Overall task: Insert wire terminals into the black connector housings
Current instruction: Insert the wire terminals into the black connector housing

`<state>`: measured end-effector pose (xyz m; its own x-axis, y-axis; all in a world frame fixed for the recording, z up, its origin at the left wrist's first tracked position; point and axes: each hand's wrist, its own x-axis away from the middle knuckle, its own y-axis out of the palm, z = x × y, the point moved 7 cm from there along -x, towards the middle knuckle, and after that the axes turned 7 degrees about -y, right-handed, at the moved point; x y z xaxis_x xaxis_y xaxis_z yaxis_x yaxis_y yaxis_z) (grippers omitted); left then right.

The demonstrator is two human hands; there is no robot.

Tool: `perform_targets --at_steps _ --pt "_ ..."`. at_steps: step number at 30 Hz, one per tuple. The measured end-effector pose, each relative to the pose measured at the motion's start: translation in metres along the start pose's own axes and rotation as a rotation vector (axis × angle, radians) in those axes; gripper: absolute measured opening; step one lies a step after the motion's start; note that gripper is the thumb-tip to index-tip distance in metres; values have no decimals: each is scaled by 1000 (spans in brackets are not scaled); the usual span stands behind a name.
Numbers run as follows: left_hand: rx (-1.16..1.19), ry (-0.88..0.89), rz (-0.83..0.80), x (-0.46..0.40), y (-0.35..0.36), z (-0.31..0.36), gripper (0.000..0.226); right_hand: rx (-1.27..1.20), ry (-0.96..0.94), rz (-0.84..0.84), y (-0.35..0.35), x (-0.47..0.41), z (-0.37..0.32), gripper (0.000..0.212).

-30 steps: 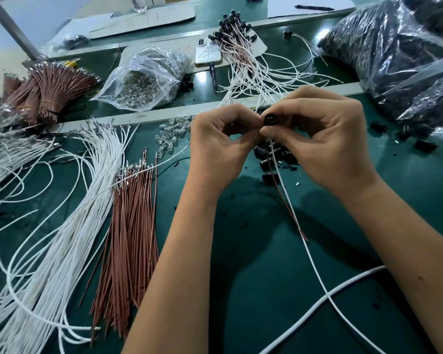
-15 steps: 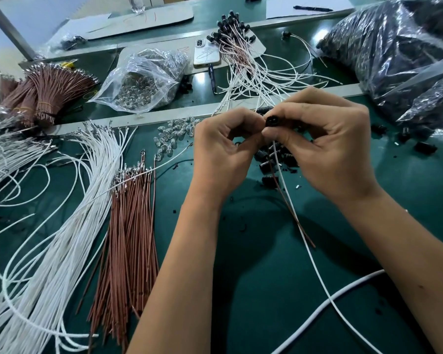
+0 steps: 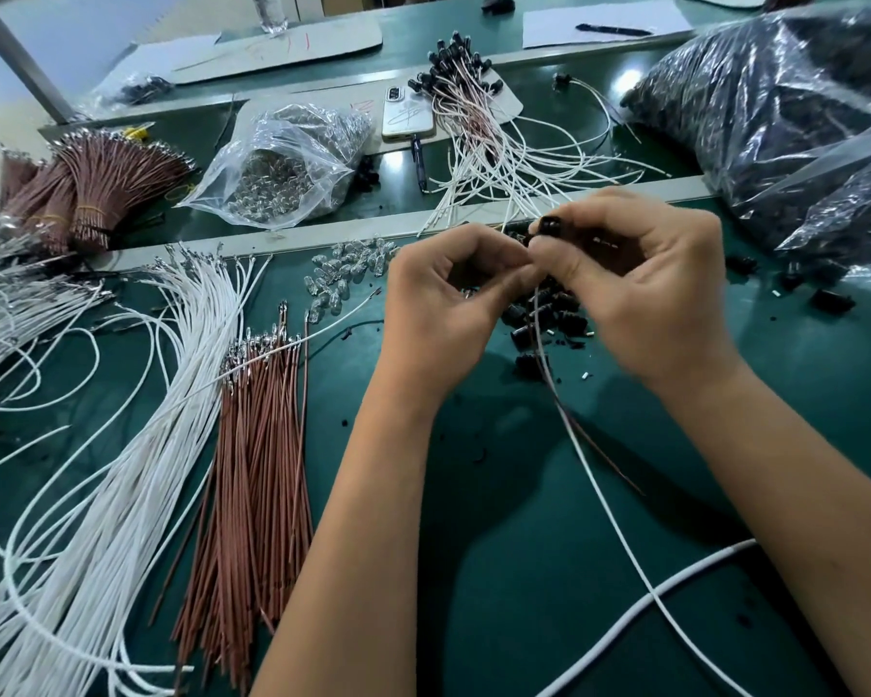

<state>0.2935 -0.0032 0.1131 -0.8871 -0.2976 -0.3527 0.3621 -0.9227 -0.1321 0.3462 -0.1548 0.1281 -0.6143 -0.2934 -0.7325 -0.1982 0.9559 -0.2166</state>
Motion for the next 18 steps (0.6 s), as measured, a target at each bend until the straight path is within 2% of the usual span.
perform_targets --at_steps 4,7,11,15,18 --pt "72 -130 -49 0 8 -6 3 -431 458 38 9 9 32 5" --pt "116 -207 -46 -1 8 -10 11 -626 636 16 15 13 42 23" --pt "108 -273 -22 0 4 -15 15 -628 646 -6 14 12 43 36" --pt "65 -256 -43 0 3 -14 13 -487 531 -67 15 10 38 21" --pt "25 -236 -60 0 5 -14 13 -466 514 -86 15 10 36 13"
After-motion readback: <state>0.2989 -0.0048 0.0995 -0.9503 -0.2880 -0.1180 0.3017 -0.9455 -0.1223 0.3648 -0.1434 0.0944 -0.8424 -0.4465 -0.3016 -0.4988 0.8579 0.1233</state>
